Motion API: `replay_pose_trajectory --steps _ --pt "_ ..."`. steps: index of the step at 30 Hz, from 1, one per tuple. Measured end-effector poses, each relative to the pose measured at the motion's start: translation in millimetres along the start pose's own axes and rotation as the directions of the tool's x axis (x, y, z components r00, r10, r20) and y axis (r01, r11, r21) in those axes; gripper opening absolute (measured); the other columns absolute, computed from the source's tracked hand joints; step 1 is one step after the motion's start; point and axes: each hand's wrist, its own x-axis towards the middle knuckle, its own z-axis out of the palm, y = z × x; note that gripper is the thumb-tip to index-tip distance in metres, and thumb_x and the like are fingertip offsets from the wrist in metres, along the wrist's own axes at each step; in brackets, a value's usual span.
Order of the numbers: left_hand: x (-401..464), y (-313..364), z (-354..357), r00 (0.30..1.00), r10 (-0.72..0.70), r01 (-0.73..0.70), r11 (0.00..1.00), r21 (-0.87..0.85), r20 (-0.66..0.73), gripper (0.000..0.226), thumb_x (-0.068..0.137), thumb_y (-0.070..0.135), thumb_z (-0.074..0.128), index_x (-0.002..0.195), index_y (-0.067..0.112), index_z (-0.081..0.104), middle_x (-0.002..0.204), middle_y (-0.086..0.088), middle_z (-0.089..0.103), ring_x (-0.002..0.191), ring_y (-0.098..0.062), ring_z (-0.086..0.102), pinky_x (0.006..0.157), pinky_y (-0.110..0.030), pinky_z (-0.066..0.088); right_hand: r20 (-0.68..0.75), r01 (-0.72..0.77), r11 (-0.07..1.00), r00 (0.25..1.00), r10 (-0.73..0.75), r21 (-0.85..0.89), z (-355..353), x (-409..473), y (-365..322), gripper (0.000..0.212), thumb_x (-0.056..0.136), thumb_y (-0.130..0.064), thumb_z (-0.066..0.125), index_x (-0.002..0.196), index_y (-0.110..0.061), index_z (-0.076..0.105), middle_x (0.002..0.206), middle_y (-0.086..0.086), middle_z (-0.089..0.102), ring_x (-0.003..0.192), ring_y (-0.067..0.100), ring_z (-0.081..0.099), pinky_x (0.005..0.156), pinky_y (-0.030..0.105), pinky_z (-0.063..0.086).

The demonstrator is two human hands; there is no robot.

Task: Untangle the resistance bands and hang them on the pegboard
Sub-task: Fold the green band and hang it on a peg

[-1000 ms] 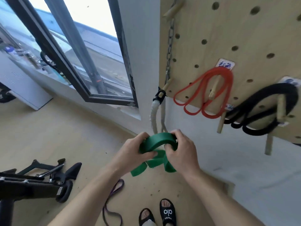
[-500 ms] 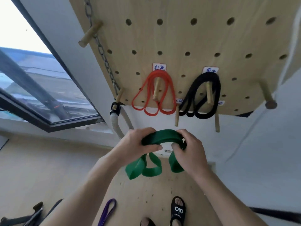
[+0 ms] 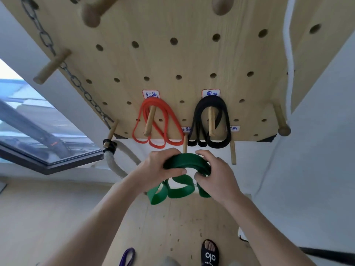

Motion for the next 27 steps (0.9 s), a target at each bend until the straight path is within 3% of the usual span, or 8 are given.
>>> replay_pose_trajectory --steps 4,8,11,14,17,22,27 --pt "17 -8 -2 0.999 -0.028 0.028 0.999 0.027 -0.025 0.021 0.09 0.031 0.077 0.106 0.026 0.065 0.086 0.004 0.068 0.08 -0.008 0.064 0.069 -0.021 0.052 -0.025 0.08 0.997 0.997 -0.079 0.019 2 21 0 0.034 0.088 -0.018 0.067 0.119 -0.03 0.06 0.099 -0.015 0.068 0.089 0.009 0.061 0.074 0.02 0.049" --pt "32 -26 -6 0.999 -0.05 0.05 0.997 0.066 0.0 0.022 0.089 0.032 0.077 0.107 0.028 0.065 0.089 0.005 0.068 0.082 -0.012 0.065 0.075 -0.033 0.057 -0.009 0.08 0.995 0.997 -0.081 -0.052 15 40 8 0.02 0.09 -0.023 0.063 0.108 -0.028 0.056 0.093 -0.013 0.063 0.082 0.009 0.059 0.068 0.029 0.05" --pt "43 -41 -6 0.998 -0.055 0.052 0.993 0.106 0.031 0.027 0.088 0.03 0.078 0.112 0.024 0.065 0.093 0.002 0.069 0.086 -0.015 0.065 0.08 -0.037 0.055 -0.023 0.055 0.994 0.998 -0.058 -0.098 25 51 14 0.021 0.089 -0.021 0.064 0.107 -0.026 0.054 0.095 -0.01 0.061 0.082 0.012 0.058 0.068 0.031 0.049" --pt "54 -52 -3 0.997 -0.053 0.047 0.994 0.102 0.05 0.03 0.089 0.031 0.077 0.115 0.025 0.065 0.097 0.005 0.069 0.091 -0.011 0.064 0.084 -0.033 0.054 -0.052 0.004 0.996 0.999 -0.009 -0.086 31 58 17 0.024 0.088 -0.019 0.065 0.11 -0.023 0.056 0.098 -0.007 0.061 0.085 0.014 0.059 0.071 0.033 0.051" --pt "64 -58 0 0.998 -0.043 0.039 0.995 0.097 0.041 0.031 0.09 0.029 0.076 0.118 0.022 0.065 0.099 0.003 0.069 0.091 -0.009 0.062 0.082 -0.024 0.049 -0.067 -0.054 0.998 0.996 0.051 -0.045 33 66 20 0.024 0.087 -0.016 0.065 0.109 -0.023 0.058 0.098 -0.007 0.063 0.086 0.015 0.061 0.074 0.037 0.053" --pt "77 -69 5 0.999 -0.044 0.044 0.995 0.087 0.0 0.03 0.088 0.029 0.078 0.115 0.019 0.068 0.093 0.002 0.067 0.086 -0.013 0.06 0.077 -0.028 0.048 -0.092 -0.113 0.992 0.99 0.107 -0.059 39 79 27 0.031 0.087 -0.015 0.066 0.116 -0.023 0.058 0.103 -0.005 0.067 0.093 0.018 0.063 0.08 0.039 0.054" --pt "83 -77 13 0.996 -0.072 0.075 0.994 0.081 -0.043 0.042 0.089 0.03 0.077 0.128 0.022 0.063 0.098 0.009 0.064 0.087 -0.01 0.057 0.073 -0.017 0.04 -0.126 -0.167 0.982 0.98 0.156 -0.086 51 85 33 0.033 0.089 -0.016 0.068 0.119 -0.02 0.055 0.104 0.001 0.07 0.093 0.024 0.067 0.079 0.041 0.055"
